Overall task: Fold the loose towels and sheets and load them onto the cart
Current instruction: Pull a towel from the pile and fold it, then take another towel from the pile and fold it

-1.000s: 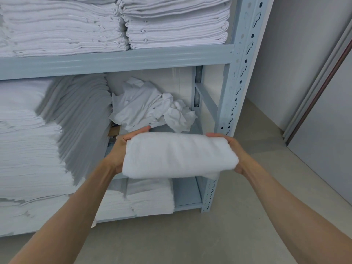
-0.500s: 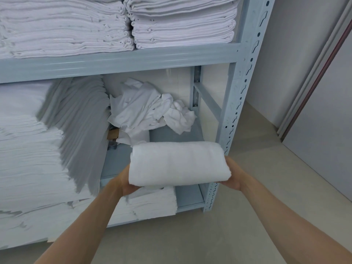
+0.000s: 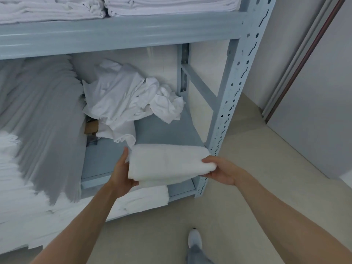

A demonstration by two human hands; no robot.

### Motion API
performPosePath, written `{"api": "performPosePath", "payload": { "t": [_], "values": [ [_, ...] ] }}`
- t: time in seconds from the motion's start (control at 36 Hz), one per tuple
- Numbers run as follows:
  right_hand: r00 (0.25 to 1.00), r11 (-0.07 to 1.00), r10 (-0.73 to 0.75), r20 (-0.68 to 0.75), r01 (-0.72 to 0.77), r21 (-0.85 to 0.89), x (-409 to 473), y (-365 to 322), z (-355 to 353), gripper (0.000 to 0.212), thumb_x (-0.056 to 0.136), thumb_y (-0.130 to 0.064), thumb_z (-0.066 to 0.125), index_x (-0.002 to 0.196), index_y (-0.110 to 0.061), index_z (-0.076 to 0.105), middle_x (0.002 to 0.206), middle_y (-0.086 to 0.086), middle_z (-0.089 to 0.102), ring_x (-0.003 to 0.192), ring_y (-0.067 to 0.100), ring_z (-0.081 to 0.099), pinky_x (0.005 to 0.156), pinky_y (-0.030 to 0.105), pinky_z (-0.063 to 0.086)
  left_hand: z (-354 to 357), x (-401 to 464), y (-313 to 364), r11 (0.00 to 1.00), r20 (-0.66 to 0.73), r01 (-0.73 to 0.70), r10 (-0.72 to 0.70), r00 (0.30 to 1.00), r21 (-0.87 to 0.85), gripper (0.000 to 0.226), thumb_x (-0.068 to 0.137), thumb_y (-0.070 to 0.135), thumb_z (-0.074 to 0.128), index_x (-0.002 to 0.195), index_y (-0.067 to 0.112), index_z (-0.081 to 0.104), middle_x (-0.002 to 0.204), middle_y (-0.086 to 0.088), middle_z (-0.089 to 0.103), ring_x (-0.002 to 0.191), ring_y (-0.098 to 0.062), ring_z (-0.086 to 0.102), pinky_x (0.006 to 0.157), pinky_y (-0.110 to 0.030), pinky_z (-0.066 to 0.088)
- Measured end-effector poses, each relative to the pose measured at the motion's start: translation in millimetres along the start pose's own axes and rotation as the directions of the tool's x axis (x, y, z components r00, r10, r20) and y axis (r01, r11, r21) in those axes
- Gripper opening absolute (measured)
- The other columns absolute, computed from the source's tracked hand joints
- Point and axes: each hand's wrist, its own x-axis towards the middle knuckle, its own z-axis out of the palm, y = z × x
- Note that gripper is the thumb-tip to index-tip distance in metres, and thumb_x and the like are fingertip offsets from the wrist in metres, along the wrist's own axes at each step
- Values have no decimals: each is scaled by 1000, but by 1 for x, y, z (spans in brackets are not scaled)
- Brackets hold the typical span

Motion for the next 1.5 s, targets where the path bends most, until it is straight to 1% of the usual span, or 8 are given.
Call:
{"api": "performPosePath", "payload": {
  "t": [0.17, 0.39, 0.64, 0.81, 0.97, 1.19, 1.36, 1.5],
  "values": [
    [987, 981, -61, -152, 31, -191, 65, -32, -20, 47, 88, -6, 67, 133, -4, 51, 127, 12, 62, 111, 27, 63, 71, 33, 59, 19, 56, 16, 988, -51, 39, -32, 998, 148, 56, 76, 44, 77, 125, 24, 62, 119, -6, 72, 105, -25, 70, 77, -41, 59],
    [949, 933, -205, -239, 117, -340, 158, -63, -52, 53, 92, -18, 68, 139, -8, 48, 132, 11, 61, 117, 30, 60, 104, 50, 47, 38, 158, 33, 982, -268, 54, -4, 963, 180, 44, 80, 4, 75, 119, 19, 60, 114, -9, 70, 104, -33, 66, 87, -52, 57],
    [894, 909, -186, -407, -1, -417, 228, -59, -71, 67, 90, -17, 71, 147, -13, 36, 133, 5, 54, 116, 24, 54, 96, 33, 43, 44, 248, 6, 975, -433, -21, 118, 894, 223, 53, 79, 1, 77, 124, 19, 55, 118, -4, 66, 94, -18, 63, 88, -41, 52],
    [810, 741, -339, -478, -83, -666, 246, -40, -58, 72, 95, -18, 62, 154, -10, 21, 154, 10, 34, 137, 31, 40, 109, 39, 36, 32, 271, -21, 906, -469, 93, 125, 874, 413, 73, 84, 11, 77, 147, 10, 41, 141, -9, 53, 126, -31, 52, 103, -42, 45],
    [744, -167, -667, -35, -195, -966, 245, -44, -42, 61, 96, -14, 54, 151, -13, 29, 159, 8, 23, 147, 25, 22, 122, 43, 13, 47, 277, -14, 322, -254, 81, 544, 800, 943, 75, 82, 21, 78, 148, 23, 43, 151, -6, 35, 136, -32, 33, 106, -49, 31],
    [945, -180, -325, -25, -88, -980, 254, -28, -61, 60, 105, -35, 36, 158, -23, 11, 166, 1, -2, 152, 22, -7, 122, 47, 1, 73, 284, -17, 7, 90, -95, 280, 956, 995, 60, 92, 36, 66, 148, 33, 43, 162, 3, 25, 146, -25, 22, 118, -43, 16],
    [966, -249, -258, 8, -59, -967, 251, -25, -78, 64, 106, -34, 33, 158, -27, -2, 165, -2, -14, 152, 19, -14, 122, 47, -2, 65, 283, -13, 30, 108, -114, 152, 982, 993, 66, 94, 23, 66, 152, 28, 36, 164, 1, 20, 149, -25, 19, 122, -39, 16],
    [955, -227, -294, -43, -114, -967, 260, -50, -52, 58, 101, -33, 41, 153, -18, 22, 163, 4, 8, 152, 23, -1, 120, 50, -6, 69, 277, 20, 417, -85, -21, 233, 969, 909, 58, 92, 20, 69, 146, 23, 47, 150, -2, 44, 135, -22, 43, 111, -34, 36]
  ]
}}
